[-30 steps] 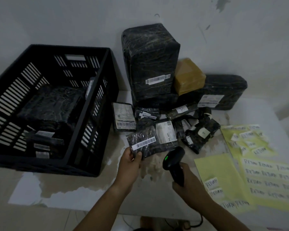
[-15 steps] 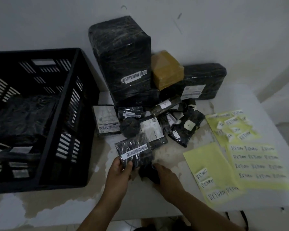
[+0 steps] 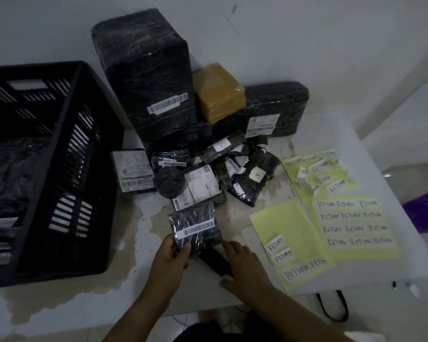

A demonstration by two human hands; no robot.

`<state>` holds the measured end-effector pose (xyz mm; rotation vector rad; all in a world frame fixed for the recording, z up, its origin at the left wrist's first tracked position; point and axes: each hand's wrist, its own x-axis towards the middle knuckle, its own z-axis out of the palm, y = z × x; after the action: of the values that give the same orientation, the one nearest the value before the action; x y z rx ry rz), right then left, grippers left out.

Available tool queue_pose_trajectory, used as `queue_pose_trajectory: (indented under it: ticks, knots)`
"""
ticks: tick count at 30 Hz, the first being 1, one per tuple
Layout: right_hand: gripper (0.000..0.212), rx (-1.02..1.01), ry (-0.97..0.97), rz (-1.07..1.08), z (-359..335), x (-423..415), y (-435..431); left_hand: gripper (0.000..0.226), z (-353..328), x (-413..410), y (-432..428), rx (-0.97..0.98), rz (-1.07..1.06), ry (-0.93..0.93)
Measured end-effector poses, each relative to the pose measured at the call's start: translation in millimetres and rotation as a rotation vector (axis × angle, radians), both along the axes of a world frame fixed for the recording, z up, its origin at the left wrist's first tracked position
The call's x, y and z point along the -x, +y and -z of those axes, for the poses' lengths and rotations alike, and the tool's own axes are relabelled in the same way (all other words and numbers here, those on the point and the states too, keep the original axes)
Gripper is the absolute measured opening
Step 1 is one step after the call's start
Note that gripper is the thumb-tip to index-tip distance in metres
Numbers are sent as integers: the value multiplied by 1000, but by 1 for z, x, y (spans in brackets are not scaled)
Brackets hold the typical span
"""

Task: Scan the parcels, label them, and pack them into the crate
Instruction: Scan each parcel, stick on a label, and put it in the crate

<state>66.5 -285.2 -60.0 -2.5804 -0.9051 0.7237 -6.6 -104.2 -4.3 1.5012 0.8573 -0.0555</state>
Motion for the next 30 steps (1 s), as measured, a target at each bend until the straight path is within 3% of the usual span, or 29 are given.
queue_pose_trajectory:
  ticks: [4, 9, 14, 19, 23, 30]
  knots:
    - [72, -103, -53, 149, -1, -20, -50, 17, 7, 8, -13, 30, -4, 57]
    - [55, -38, -111, 325, 1, -70, -114, 12, 7, 7, -40, 38, 2, 87]
    - [58, 75, -25, 179, 13, -96, -141, 19, -2, -4, -76, 48, -41, 82]
    - [56, 100, -114, -7, 18, -113, -142, 21, -10, -16, -105, 52, -93, 78]
    - [46, 72, -198, -136, 27, -121, -141, 19, -10, -26, -123, 30, -148, 67]
    - [13, 2, -181, -108, 26, -129, -139, 14, -8, -38, -141, 43, -225, 67]
